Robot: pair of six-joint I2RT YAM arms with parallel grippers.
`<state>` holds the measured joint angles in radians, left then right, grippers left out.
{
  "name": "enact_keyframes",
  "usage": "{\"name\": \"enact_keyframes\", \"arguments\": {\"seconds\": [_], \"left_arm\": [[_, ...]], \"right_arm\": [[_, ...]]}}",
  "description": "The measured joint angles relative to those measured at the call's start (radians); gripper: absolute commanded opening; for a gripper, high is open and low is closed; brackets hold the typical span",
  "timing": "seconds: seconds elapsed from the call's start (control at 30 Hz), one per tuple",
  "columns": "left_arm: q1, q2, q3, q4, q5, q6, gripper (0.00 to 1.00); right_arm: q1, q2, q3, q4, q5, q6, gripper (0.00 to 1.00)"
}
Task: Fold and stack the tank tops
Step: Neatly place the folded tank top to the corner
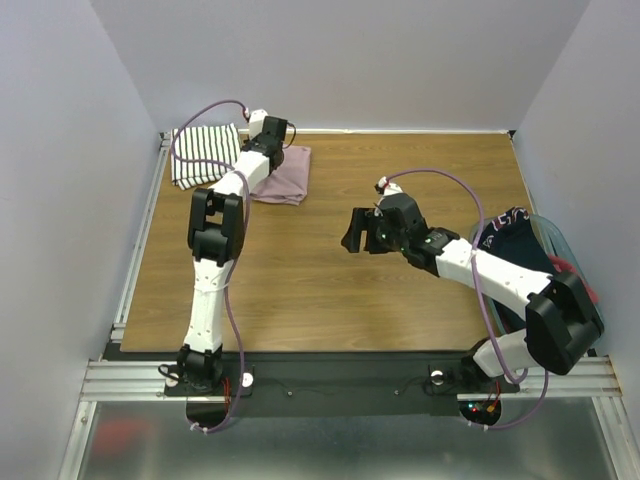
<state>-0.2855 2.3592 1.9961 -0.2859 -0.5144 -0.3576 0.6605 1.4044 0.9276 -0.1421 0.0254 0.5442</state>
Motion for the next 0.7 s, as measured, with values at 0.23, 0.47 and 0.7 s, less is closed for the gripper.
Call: {"name": "enact_keyframes", "arguments": {"seconds": [0.23, 0.47, 0.7], "left_arm": [[0.042, 0.183, 0.34, -0.067, -0.041, 0.089, 0.0], [0.072, 0.183, 0.36, -0.056, -0.046, 0.132, 0.0], [0.109, 0.183, 0.394, -0.042, -0.04, 0.188, 0.0]], "right_arm": [[0.0, 0.0, -0.045, -0.027, -0.032, -0.006, 0.82], [0.0, 0.0, -0.045, -0.03, -0.048, -0.017, 0.82], [0.0, 0.032, -0.045, -0.03, -0.074, -0.018, 0.82]]}}
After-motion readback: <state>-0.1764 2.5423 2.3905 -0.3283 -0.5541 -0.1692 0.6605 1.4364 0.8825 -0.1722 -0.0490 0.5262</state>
